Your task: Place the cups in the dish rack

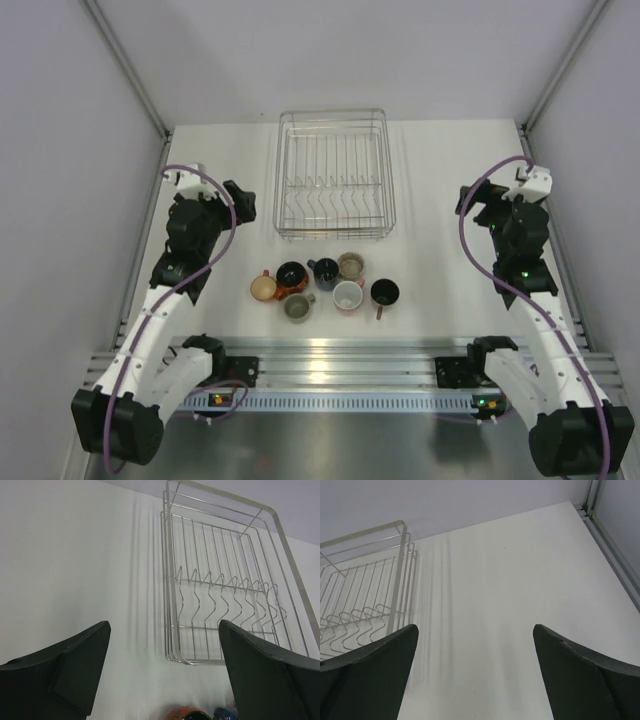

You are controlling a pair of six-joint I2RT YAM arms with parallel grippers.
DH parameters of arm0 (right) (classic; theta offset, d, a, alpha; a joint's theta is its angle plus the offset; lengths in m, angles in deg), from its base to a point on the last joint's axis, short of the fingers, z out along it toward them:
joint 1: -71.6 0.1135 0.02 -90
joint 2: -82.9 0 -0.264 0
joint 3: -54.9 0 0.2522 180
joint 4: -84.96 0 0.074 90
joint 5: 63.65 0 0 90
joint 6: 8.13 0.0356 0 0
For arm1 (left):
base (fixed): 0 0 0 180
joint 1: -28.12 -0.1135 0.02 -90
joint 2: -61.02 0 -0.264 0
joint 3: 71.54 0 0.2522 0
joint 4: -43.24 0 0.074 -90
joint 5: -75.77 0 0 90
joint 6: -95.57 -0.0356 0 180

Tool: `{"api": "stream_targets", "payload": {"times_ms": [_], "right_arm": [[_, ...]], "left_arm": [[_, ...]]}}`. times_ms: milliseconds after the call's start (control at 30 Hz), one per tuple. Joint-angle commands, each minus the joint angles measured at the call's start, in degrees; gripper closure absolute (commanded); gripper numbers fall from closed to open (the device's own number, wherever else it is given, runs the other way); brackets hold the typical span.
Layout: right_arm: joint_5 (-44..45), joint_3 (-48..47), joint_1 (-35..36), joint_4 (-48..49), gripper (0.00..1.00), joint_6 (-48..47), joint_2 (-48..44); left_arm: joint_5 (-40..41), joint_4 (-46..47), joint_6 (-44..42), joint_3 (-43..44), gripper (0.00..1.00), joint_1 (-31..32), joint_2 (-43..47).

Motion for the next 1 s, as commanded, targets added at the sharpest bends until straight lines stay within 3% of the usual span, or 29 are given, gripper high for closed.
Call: {"api": "stream_targets", "payload": {"times_ms": [0, 100, 233, 467, 700, 967], "right_arm": [[1.93, -1.40, 0.25, 1.29, 0.01, 0.26, -0.19], [1.85, -2.81, 0.16, -1.00, 0.01, -0.88, 1.21], [0.62, -3.34, 0.16, -1.80, 0.01, -1.41, 2.36], [-1.58, -1.85, 0.25, -0.39, 0.00, -2.20, 1.04], [-1.93, -2.29, 0.25, -1.44, 0.01, -1.76, 1.48], [-2.11, -2.20, 0.16, -2.32, 0.01, -1.59, 0.51]], "left_arm": [[-1.49, -2.27, 1.17, 0.49, 0.05, 0.05, 1.00], [0.53, -8.40, 4.95, 0.22, 0.14, 0.05, 0.04], [6.34, -16.16, 11.19, -1.35, 0.18, 0.05, -0.23], [8.45, -25.39, 20.41, -5.31, 0.19, 3.20, 4.95], [13.27, -34.53, 29.12, -6.02, 0.22, 11.45, 4.87], [16.88, -42.62, 34.57, -5.49, 0.24, 16.39, 2.15]]}}
